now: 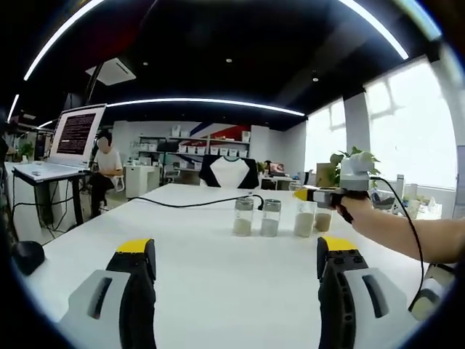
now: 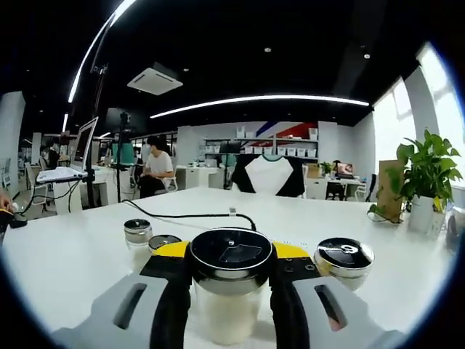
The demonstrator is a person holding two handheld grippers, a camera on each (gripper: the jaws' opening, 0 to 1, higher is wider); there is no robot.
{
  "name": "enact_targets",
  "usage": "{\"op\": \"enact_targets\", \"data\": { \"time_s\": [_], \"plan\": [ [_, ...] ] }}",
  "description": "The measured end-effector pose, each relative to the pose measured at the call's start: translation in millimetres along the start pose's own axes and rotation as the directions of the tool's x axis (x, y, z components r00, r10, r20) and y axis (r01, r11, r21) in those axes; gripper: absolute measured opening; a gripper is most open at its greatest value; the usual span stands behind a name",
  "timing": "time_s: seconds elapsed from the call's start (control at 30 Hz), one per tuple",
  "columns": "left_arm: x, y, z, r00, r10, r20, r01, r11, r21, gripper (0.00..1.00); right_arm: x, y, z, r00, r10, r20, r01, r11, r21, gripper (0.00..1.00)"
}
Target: Rotate the seasoning bottle until the label or dispensing opening points toward the visible target arrow and the bottle remains upright within the marked orientation range
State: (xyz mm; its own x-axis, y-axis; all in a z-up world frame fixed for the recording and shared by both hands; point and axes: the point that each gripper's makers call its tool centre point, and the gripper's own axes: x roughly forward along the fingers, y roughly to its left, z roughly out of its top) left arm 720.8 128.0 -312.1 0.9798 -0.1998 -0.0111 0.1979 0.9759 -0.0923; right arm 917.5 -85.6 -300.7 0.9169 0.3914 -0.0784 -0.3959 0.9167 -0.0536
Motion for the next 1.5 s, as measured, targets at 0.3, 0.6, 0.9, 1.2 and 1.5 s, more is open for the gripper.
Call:
{"op": "enact_targets", "data": {
  "time_s": [0.3, 0.6, 0.9, 1.2, 1.5],
  "plan": [
    [-1, -2.3, -2.1, 1.000, -0.002, -0.003, 0.002, 1.000, 0.002, 0.98, -21, 17, 15.7, 0.995, 0.094, 0.017, -0.094, 0.995, -0.018, 0.39],
    [-3, -3.3, -1.5, 1.000, -0.002, -0.001, 0.003, 1.000, 0.003, 0.98, -51, 33, 26.8, 0.988, 0.152, 0.032, -0.153, 0.988, 0.010, 0.39],
    [-4, -4.3, -0.5, 1.000, -0.005, 0.005, 0.005, 1.000, -0.005, 0.98, -84, 44, 35.2, 0.983, 0.181, 0.041, -0.182, 0.983, 0.018, 0.39],
    [-5, -5.6, 2.2, 1.000, 0.010, 0.007, -0.011, 0.999, 0.039, 1.00, -109, 54, 30.6, 0.976, 0.208, 0.057, -0.207, 0.978, -0.017, 0.39],
    [-8, -7.7, 4.4, 1.000, -0.001, 0.017, 0.001, 1.000, 0.008, 1.00, -117, 60, 11.6, 0.976, 0.213, 0.040, -0.212, 0.976, -0.041, 0.39]
  ]
}}
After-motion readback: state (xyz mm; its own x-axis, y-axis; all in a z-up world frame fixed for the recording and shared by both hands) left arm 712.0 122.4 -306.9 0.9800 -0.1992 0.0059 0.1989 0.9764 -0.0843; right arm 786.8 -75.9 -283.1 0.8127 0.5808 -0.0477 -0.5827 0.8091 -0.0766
